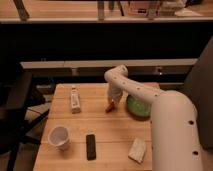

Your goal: Drag the pepper across the table

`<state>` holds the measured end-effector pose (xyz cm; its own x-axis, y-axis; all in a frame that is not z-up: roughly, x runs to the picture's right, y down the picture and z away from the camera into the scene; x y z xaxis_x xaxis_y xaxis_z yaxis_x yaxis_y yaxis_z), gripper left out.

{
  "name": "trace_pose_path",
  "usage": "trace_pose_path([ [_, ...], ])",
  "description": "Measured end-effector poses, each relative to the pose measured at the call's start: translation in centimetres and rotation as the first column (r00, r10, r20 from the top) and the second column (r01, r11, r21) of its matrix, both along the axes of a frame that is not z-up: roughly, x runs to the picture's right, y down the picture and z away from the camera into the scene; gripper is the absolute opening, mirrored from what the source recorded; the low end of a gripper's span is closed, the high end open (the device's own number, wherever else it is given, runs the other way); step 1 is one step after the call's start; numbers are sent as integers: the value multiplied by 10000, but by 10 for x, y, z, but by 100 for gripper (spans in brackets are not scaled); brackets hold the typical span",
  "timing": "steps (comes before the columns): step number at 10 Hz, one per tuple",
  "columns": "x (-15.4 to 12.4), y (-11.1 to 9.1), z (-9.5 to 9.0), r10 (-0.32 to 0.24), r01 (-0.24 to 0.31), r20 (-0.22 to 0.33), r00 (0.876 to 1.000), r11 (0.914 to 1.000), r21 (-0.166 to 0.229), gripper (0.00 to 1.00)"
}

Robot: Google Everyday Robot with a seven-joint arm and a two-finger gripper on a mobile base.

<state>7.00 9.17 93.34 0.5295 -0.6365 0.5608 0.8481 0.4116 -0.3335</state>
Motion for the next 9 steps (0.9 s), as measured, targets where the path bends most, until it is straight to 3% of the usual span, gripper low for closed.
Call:
trace_pose_path([
  [9,21,16,-12,-84,84,5,10000,10000,-39,0],
])
